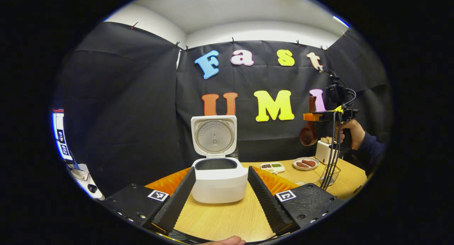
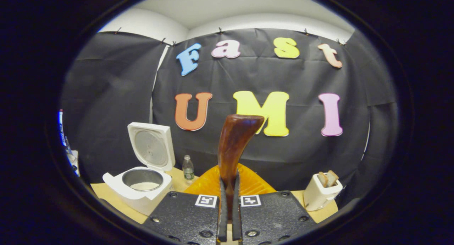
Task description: Close the left gripper, press the button to open the rice cooker; take a wooden spoon from the chopstick holder with the right hand, scoop a spoonful of rice and pour it into the rice cooker, then put the wooden spoon back into the chopstick holder.
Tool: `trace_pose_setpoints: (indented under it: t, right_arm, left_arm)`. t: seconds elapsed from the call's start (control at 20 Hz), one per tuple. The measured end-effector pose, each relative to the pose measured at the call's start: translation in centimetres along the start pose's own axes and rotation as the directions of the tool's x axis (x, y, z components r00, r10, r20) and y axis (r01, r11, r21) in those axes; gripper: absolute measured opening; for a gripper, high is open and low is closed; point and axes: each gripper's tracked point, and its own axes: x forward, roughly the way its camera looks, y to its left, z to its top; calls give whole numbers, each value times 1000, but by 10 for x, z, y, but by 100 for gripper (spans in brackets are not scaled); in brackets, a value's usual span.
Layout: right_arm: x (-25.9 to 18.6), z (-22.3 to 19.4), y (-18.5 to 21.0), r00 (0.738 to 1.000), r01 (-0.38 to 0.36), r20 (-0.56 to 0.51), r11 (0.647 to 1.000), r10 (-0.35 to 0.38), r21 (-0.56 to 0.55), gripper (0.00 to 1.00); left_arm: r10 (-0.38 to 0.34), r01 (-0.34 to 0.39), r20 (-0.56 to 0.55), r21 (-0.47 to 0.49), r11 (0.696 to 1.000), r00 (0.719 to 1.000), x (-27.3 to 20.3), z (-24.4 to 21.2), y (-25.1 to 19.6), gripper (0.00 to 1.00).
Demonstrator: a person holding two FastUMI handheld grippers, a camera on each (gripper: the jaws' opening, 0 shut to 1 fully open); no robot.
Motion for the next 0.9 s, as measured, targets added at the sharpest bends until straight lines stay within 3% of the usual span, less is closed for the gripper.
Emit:
trace_pose_setpoints:
  t: [0.4, 0.8, 0.9]
  right_arm:
    - [-41, -18, -92, 989, 151, -1, 988, -151, 12, 12]
    - [-80, -100, -137, 966, 242, -140, 952, -218, 187, 12]
    - [-84, -113, -150, 960, 272, -120, 948, -254, 165, 12]
  left_arm:
    - [-79, 78, -5, -27, 997, 997, 23, -2, -46, 94]
    - [-108, 108, 5, -54, 993, 994, 41, -12, -63, 94]
    - [-112, 111, -7, -66, 992, 994, 45, -17, -66, 94]
